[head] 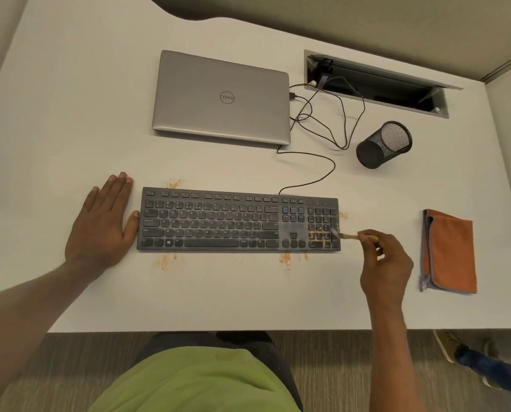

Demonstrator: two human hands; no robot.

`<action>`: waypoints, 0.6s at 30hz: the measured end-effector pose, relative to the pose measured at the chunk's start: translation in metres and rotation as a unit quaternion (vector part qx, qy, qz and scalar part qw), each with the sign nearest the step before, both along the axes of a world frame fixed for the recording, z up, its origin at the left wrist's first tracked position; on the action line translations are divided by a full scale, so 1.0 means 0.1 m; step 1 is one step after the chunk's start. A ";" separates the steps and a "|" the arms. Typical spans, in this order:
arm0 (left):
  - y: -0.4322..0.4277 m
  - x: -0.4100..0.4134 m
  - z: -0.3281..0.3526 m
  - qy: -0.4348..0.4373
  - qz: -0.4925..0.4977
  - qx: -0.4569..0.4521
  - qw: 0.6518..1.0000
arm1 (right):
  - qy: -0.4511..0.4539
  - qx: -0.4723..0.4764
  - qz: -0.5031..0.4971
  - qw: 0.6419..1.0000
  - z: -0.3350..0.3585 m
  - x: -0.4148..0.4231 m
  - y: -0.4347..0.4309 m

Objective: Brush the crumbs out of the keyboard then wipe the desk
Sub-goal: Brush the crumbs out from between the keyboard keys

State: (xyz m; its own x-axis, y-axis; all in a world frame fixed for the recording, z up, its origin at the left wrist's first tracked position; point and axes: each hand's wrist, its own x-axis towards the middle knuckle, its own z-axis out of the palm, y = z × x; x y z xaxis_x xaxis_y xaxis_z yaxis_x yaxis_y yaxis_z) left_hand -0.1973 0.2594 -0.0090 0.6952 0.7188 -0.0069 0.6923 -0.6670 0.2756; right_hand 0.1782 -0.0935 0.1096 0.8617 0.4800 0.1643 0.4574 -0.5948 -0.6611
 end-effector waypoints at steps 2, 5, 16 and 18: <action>0.00 0.00 0.00 -0.001 0.000 0.001 1.000 | -0.004 0.001 0.001 1.000 0.05 0.05 -0.05; 0.01 0.00 -0.01 -0.001 0.001 0.002 1.000 | -0.011 0.023 -0.008 1.000 0.08 0.13 -0.03; 0.01 0.00 -0.01 -0.004 0.003 0.001 1.000 | 0.003 -0.029 0.063 0.998 0.08 0.25 -0.10; 0.01 0.00 -0.01 -0.004 0.004 0.001 1.000 | -0.003 -0.023 0.068 0.997 0.10 0.26 -0.13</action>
